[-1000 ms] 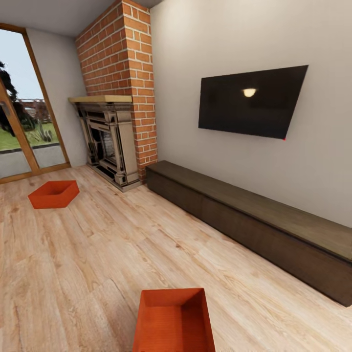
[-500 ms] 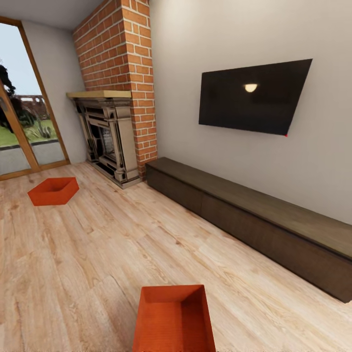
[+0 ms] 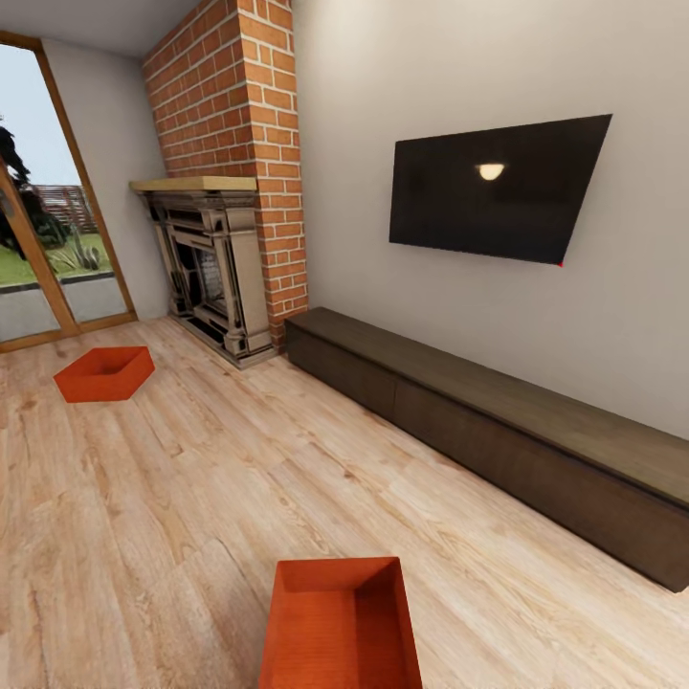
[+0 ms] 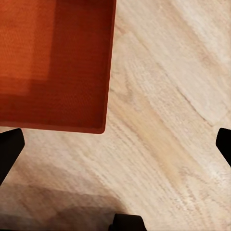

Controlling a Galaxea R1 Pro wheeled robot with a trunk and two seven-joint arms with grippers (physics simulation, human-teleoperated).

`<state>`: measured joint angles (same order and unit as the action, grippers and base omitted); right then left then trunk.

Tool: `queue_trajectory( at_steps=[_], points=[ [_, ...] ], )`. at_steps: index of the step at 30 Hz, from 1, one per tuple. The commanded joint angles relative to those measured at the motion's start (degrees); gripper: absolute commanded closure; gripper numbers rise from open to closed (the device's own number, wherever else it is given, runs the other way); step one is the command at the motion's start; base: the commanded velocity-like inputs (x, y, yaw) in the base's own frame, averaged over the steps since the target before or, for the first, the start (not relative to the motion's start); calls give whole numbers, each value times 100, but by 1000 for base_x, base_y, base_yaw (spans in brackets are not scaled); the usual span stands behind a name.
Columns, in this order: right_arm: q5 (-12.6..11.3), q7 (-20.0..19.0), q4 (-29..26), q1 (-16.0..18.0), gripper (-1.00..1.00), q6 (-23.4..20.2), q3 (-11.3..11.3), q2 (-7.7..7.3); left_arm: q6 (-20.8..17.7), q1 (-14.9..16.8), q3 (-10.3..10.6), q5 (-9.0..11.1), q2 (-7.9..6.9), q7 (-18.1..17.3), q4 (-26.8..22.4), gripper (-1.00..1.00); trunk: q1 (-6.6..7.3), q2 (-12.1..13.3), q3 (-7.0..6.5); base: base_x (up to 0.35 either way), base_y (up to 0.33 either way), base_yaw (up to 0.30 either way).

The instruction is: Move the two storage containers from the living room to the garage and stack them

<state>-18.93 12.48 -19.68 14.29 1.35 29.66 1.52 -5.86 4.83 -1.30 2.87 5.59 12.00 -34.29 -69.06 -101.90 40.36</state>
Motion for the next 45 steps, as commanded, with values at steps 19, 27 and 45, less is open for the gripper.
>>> queue_trajectory(
  at_steps=[19, 27, 45],
  points=[
    [-58, 28, 0, 5, -100, 13, 49, -3, -21, 0, -11, -100, 4, 28, -3, -100, 1, -3, 5, 113, 0, 0],
    [-58, 27, 0, 5, -100, 11, 49, -3, -22, 0, -13, -94, 4, 12, -7, -100, 1, -3, 5, 1, 0, 0],
    [-18, 18, -88, 7, -100, 54, 49, -15, 1, 0, -21, -92, 17, 72, -8, -100, 1, -3, 5, 0, 0, 0]
  ],
)
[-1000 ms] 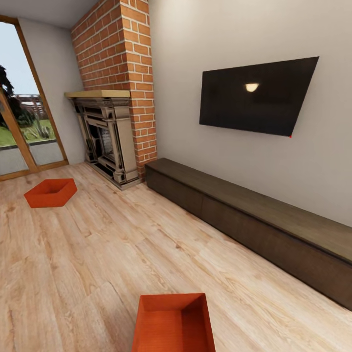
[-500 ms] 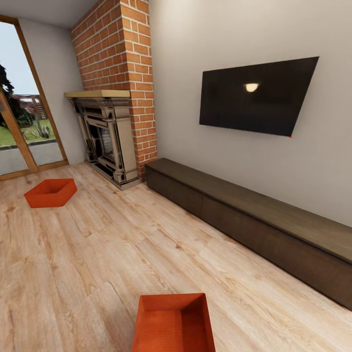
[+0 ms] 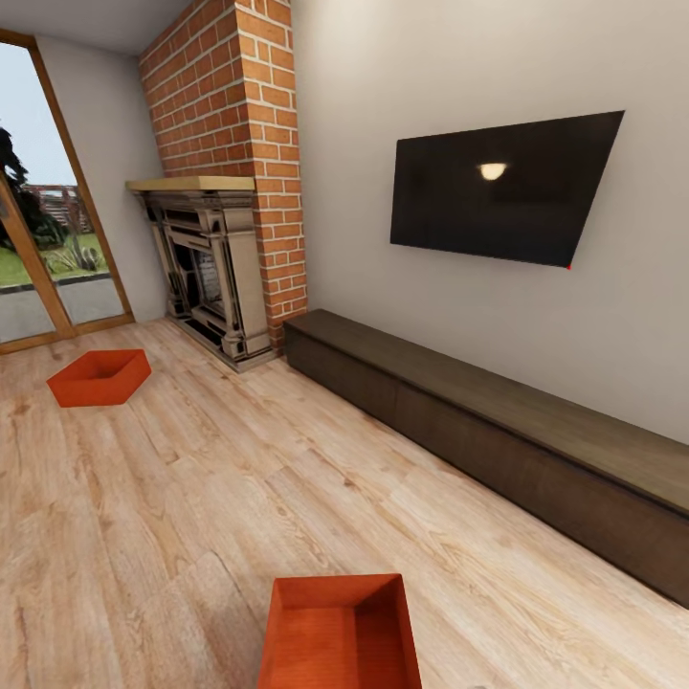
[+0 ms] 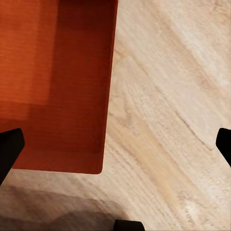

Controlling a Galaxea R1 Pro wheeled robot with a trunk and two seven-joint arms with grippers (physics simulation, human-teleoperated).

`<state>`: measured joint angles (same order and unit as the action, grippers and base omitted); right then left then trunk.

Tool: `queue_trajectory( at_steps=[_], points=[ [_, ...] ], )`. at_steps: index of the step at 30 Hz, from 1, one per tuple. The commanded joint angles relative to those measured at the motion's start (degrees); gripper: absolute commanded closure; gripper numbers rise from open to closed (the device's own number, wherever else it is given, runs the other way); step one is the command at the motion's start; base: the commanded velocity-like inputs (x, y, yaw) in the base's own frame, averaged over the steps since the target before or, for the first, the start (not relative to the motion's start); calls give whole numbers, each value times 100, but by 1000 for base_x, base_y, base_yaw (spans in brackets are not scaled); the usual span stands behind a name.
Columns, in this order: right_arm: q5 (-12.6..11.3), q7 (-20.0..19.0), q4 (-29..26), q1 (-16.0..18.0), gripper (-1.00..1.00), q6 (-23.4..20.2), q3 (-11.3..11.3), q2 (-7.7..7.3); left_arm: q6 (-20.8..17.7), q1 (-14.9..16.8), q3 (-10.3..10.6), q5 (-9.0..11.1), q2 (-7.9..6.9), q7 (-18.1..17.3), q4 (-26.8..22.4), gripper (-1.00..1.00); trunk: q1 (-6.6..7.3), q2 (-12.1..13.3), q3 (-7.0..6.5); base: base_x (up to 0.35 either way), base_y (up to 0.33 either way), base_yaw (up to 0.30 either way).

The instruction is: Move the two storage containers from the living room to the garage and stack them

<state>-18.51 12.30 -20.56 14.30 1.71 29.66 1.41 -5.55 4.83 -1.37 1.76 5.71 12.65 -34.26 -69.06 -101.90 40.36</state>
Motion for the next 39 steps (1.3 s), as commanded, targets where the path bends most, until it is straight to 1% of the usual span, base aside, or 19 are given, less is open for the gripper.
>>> queue_trajectory(
  at_steps=[1, 4, 6, 7, 8, 9, 10, 11, 12, 14, 18, 22, 27, 31, 39],
  points=[
    [-59, 39, -25, 4, -100, 19, 48, -7, -23, 0, -11, 15, 6, 18, -11, -100, 1, -3, 5, 0, 0, 0],
    [-87, 49, -74, 21, -100, 6, 48, -44, -54, 7, 34, 11, 15, -37, -153, -100, 1, -3, 5, 0, 0, 0],
    [-100, 51, -79, 85, -100, -24, 48, -49, -129, 79, 42, 14, 38, -45, -290, -100, 1, -3, 5, 0, 0, 0],
    [-111, 52, -49, 179, -100, -45, 48, -41, -250, 189, 44, 18, 58, -51, -326, -100, 1, -3, 5, 0, 0, 0],
    [-126, 52, 2, 312, -100, -64, 47, -31, -433, 370, 43, 24, 75, -57, -264, -100, 1, -3, 5, 0, 0, 0],
    [-142, 52, 79, 432, -100, -85, 44, -19, -571, 545, 44, 28, 86, -67, -132, -100, 1, -3, 5, 0, 0, 0],
    [-155, 51, 131, 485, -100, -95, 43, -14, -615, 630, 45, 29, 90, -71, -36, -100, 1, -3, 5, 0, 0, 0],
    [-198, 48, 253, 564, -100, -110, 42, -7, -650, 793, 46, 30, 92, -80, 202, -100, 1, -3, 5, 0, 0, 0],
    [-326, 46, 447, 648, -100, -116, 44, 1, -492, 1086, 48, 26, 95, -89, 769, -100, 1, -3, 5, 0, 0, 0],
    [-409, 45, 537, 695, -100, -117, 46, 0, -229, 1278, 49, 25, 84, -93, 1161, -100, 1, -3, 5, 0, 0, 0],
    [-459, 44, 607, 788, -100, -118, 48, 15, -56, 1416, 49, 21, 80, -95, 1395, -100, 1, -3, 5, 0, 0, 0],
    [-467, 44, 620, 808, -100, -118, 48, 72, -101, 1669, 49, 35, 68, -95, 1543, -100, 1, -3, 5, 0, 0, 0],
    [-459, 44, 613, 820, -100, -113, 48, 82, -126, 1714, 49, 36, 74, -96, 1554, -100, 1, -3, 5, 0, 0, 0],
    [-478, 44, 617, 975, -100, -125, 47, 87, -155, 1725, 49, 31, 71, -96, 1475, -100, 1, -3, 5, 0, 0, 0],
    [-516, 39, 606, 1005, -100, -75, 40, 91, -145, 1800, 43, 22, 86, -103, 1460, -100, 1, -3, 5, 0, 0, 0]
  ],
)
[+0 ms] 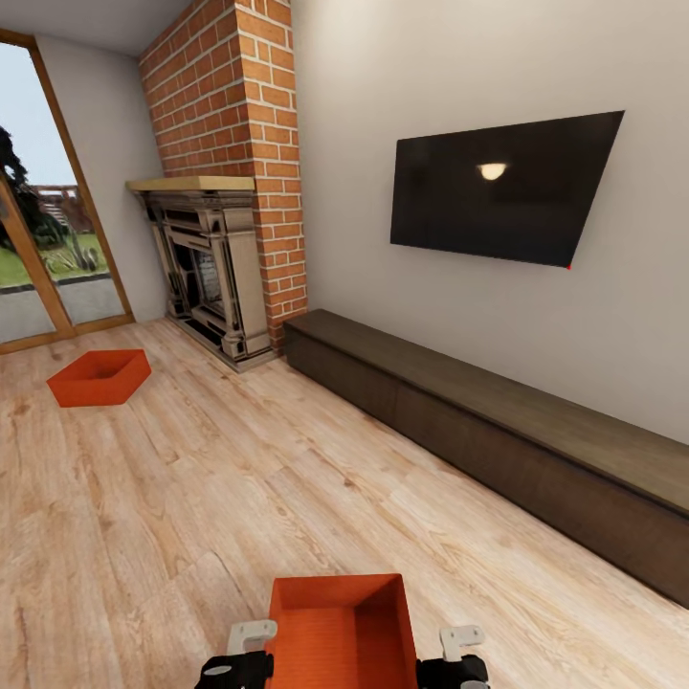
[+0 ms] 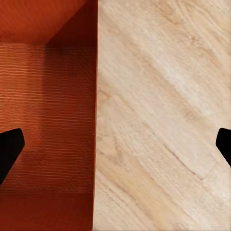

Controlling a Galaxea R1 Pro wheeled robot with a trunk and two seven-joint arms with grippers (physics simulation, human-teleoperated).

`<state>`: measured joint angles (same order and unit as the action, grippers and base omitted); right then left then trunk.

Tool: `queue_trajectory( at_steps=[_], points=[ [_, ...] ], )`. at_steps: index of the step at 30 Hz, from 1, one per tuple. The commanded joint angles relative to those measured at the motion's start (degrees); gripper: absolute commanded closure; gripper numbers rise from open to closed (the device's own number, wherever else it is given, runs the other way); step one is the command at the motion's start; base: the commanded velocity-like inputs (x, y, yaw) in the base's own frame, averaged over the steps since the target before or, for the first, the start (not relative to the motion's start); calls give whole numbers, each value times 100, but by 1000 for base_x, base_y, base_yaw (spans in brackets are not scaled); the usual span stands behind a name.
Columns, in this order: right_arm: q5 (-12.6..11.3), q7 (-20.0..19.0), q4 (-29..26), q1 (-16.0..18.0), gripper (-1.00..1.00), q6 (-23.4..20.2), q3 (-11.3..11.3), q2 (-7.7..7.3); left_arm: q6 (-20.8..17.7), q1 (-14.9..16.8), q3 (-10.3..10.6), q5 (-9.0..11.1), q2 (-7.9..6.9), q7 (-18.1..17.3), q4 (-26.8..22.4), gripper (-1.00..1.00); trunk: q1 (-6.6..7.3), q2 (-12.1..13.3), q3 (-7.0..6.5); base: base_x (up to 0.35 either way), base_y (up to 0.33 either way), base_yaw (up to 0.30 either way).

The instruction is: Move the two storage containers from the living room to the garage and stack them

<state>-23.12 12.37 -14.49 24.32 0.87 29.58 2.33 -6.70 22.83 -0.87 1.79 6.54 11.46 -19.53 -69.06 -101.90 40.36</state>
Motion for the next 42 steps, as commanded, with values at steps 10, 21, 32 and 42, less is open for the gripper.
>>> queue_trajectory(
  at_steps=[10, 21, 32, 42],
  points=[
    [-26, 88, -77, 3, -100, 19, 48, 84, 10, 2, -4, -118, 132, 19, -161, -100, 1, -2, 5, 0, 0, 0],
    [-43, 82, -80, 3, -100, 19, 48, 101, 2, 3, -12, -152, 168, 14, -167, -100, 1, -2, 5, 0, 0, 0],
    [-43, 49, -81, 3, -100, 20, 48, 101, -16, 3, -19, -147, 172, 14, -191, -100, 1, -2, 5, 0, 0, 0],
    [-34, 38, -89, 3, -100, -7, 48, 100, -42, 3, -19, -144, 172, 14, -195, -100, -65, -123, 59, 0, 0, 0]
  ],
)
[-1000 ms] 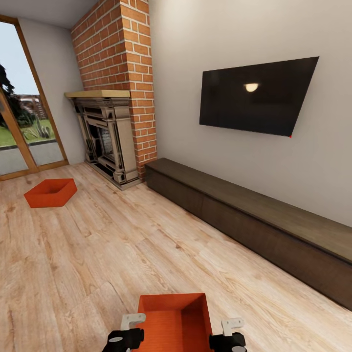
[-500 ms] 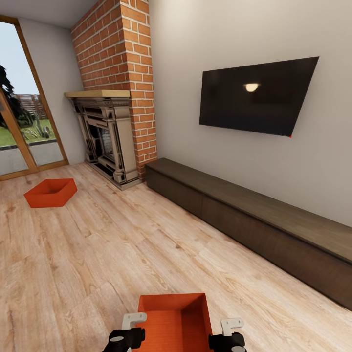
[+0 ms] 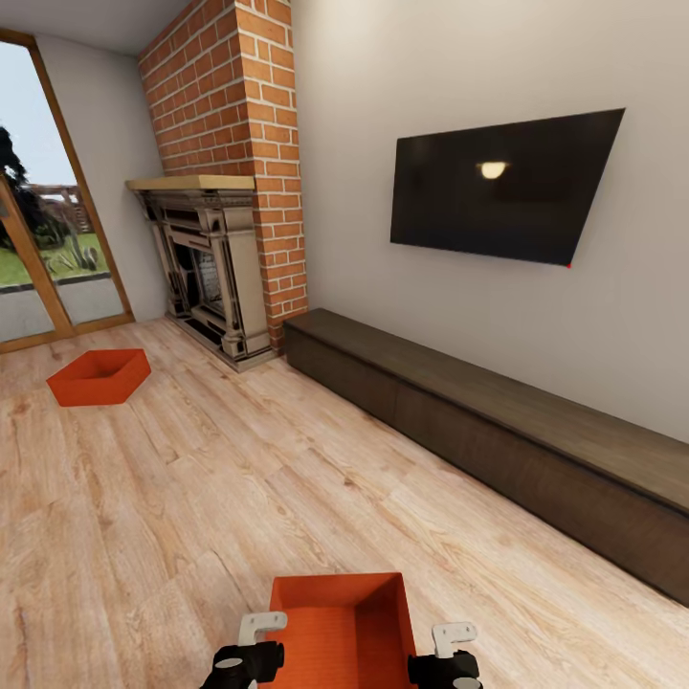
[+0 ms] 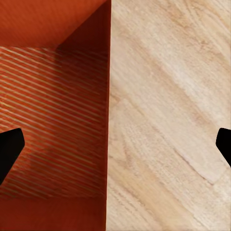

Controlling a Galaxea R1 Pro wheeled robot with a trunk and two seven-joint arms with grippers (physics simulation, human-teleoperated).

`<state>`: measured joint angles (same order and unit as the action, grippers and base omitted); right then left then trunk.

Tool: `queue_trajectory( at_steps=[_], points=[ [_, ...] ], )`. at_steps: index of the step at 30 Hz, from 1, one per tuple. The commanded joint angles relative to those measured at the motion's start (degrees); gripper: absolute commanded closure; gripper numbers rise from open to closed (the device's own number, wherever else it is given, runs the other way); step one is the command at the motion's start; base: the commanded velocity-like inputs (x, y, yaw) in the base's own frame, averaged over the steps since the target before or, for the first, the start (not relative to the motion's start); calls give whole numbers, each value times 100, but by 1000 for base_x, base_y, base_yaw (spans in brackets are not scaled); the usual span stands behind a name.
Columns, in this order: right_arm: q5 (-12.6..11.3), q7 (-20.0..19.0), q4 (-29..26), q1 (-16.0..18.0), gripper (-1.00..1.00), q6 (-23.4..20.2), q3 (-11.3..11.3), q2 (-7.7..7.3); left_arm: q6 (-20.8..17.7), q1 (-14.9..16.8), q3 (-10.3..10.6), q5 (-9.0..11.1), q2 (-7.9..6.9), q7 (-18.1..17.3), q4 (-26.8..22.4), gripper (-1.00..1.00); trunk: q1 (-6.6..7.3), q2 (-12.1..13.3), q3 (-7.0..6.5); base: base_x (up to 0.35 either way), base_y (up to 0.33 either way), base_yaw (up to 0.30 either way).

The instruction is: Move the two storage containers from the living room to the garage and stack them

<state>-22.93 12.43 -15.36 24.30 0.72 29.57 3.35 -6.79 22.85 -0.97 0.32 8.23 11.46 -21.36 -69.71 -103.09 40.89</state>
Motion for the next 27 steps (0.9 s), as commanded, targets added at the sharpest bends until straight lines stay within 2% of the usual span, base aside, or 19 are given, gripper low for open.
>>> queue_trajectory(
  at_steps=[1, 18, 25, 27],
  points=[
    [-53, 36, -2, 4, -100, 2, 49, -2, -33, 0, -9, 3, 3, 14, -13, -100, -22, -44, 24, 0, 0, 0],
    [-16, 142, -2, 4, -100, -27, 49, 7, -27, 0, 0, -3, -20, 7, -9, -100, -395, -726, 331, 0, 0, 0],
    [-18, 195, -3, 4, -100, -36, 49, 7, -24, 0, 0, 0, -23, 5, -9, -100, -549, -1007, 501, 0, 0, 55],
    [-23, 198, -2, 4, -100, -37, 50, 7, -24, 0, 0, -3, -29, 5, -12, -100, -549, -1007, 517, 0, 0, 79]
  ],
)
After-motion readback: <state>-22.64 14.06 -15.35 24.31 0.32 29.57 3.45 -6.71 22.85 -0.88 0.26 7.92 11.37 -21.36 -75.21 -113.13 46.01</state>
